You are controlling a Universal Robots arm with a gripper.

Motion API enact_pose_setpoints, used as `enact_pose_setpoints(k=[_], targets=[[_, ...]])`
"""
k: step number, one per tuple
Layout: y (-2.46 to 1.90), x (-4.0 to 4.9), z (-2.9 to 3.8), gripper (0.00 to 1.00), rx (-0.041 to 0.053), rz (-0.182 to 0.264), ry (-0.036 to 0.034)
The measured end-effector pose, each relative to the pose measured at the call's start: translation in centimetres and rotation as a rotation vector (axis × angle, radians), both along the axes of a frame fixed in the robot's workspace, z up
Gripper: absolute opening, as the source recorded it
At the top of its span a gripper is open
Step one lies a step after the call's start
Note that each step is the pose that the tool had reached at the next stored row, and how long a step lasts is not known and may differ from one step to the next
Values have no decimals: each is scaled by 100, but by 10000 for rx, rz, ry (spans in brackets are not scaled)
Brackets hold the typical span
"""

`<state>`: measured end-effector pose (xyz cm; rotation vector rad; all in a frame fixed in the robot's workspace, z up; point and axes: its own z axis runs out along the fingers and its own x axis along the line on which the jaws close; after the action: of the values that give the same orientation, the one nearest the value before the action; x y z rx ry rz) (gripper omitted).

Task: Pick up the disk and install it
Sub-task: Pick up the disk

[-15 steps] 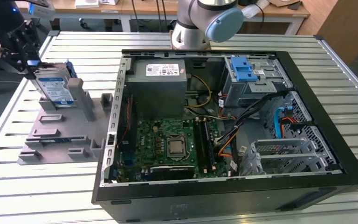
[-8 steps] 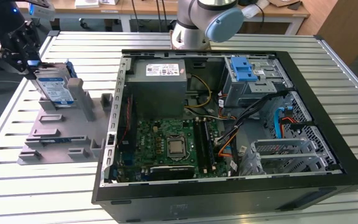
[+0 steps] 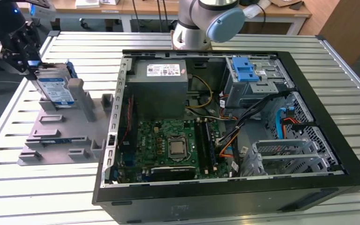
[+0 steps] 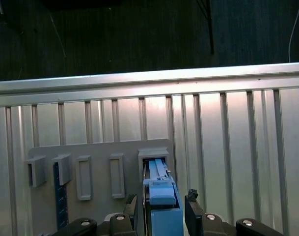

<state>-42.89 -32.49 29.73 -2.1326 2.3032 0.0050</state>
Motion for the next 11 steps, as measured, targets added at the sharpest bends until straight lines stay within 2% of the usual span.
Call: enact_pose_setpoints(k=[11], targets=[[1,0,-76,51,-2,45,-1]])
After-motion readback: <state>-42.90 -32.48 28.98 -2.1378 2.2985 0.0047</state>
